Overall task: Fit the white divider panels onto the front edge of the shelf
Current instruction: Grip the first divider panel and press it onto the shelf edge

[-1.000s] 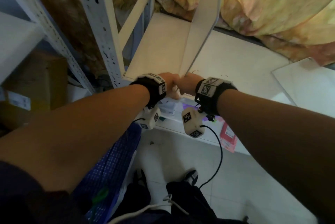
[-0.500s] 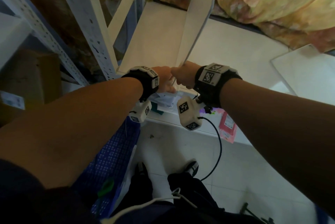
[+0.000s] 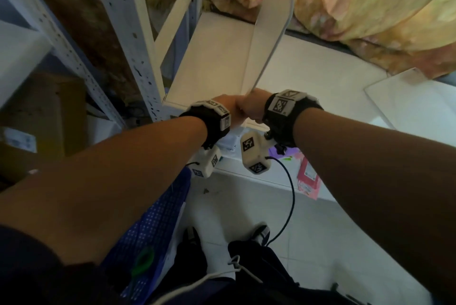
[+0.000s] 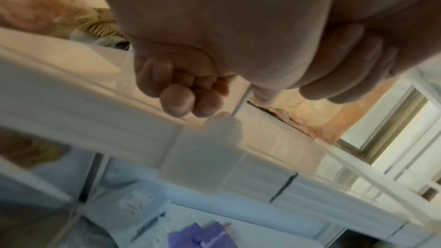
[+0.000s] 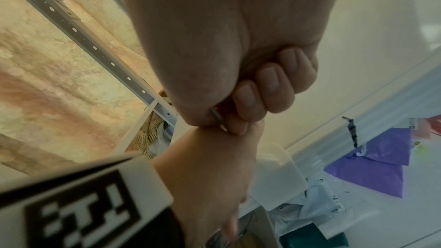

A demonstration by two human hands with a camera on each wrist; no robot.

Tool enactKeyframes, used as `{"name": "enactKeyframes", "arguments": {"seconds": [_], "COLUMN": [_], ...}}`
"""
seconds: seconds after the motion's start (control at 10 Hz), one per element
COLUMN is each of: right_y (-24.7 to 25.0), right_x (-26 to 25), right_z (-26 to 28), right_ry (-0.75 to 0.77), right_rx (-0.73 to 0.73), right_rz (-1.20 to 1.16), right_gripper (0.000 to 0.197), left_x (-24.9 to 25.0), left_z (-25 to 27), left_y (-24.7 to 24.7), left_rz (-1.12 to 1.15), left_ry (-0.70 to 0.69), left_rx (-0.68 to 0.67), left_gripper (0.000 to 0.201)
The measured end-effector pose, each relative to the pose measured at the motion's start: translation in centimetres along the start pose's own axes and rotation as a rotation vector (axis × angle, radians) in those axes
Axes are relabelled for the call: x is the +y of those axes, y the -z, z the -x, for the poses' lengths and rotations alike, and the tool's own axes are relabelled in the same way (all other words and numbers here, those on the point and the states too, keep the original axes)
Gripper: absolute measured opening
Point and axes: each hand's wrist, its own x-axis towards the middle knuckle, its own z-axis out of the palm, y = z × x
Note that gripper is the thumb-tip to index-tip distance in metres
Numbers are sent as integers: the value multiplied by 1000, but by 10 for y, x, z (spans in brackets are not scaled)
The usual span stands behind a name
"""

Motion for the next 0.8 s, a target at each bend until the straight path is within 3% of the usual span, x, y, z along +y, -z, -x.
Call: {"name": "enactKeyframes", "arguments": {"seconds": [0.1,0.2,0.3,0.4,0.5,0.6,0.7,0.8], "right_y": [3,3,5,2,-2,-5,-9,-10], "right_x": [-3,-3,-4,0,6,6,5,19], "right_z": [3,-1,1,-4,-11,-11,-13,-16], "right_ry": [115,93,106,77,25,-45,-30,-33], "right_rx": [-18,12,55,36,27,55,31,-118], "right_rz": [277,200,215,156,-85,-120,-132,-340], "right_gripper": [29,32,31,31,38,38,32,29], "left_x": [1,7,12,15,12,13,9,7], "left_z": [-23,-19,-12,1,-11,-23,-13,-4], "left_y": [-21,-23,-14,-11,-23,-30,-37,-35], "left_rz": [-185,-109,67,173,225,299,275,268], "left_ry": [-54,-98,-36,-37,66,138,78,37], "left_rx": [35,45,-54,2,24,12,71,103], "left_gripper": [42,42,45,42,36,41,33,26]}}
